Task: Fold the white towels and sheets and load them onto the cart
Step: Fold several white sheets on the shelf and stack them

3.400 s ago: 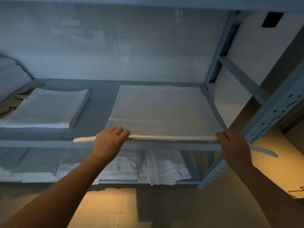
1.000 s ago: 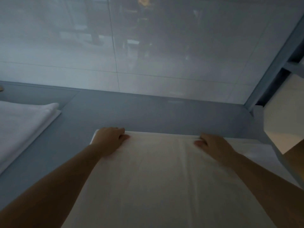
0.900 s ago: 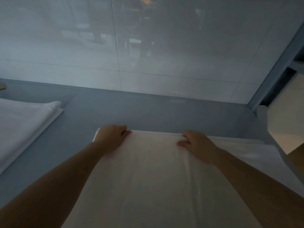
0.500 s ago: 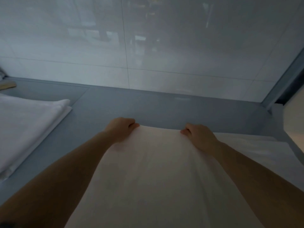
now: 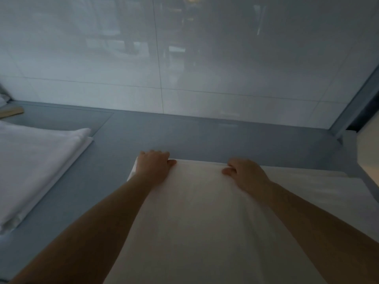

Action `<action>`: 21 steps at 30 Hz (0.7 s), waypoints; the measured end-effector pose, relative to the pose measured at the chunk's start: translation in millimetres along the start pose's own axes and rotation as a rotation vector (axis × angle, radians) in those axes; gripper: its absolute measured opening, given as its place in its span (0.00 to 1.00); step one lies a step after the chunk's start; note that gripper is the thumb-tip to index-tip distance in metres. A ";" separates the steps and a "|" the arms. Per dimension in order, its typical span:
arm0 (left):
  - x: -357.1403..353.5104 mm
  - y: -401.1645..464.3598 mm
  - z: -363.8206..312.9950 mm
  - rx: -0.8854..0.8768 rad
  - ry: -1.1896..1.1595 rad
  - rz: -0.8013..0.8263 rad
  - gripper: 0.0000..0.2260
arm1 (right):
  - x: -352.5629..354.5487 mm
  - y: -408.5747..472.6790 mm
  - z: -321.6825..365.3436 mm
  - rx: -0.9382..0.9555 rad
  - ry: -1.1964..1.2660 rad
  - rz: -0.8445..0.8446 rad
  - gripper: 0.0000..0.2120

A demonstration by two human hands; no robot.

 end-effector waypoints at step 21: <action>19.4 37.9 -242.0 -0.310 -0.276 0.171 0.19 | 65.4 -72.0 -194.6 -0.252 -0.039 0.052 0.15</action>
Point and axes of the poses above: each hand's wrist, its own y-axis towards the middle knuckle, its own x-axis out of the back of the hand, z = x × y, the point moved 2 cm from there along y, towards the middle knuckle, and after that the axes turned 2 degrees about x, right-handed, at the moved point
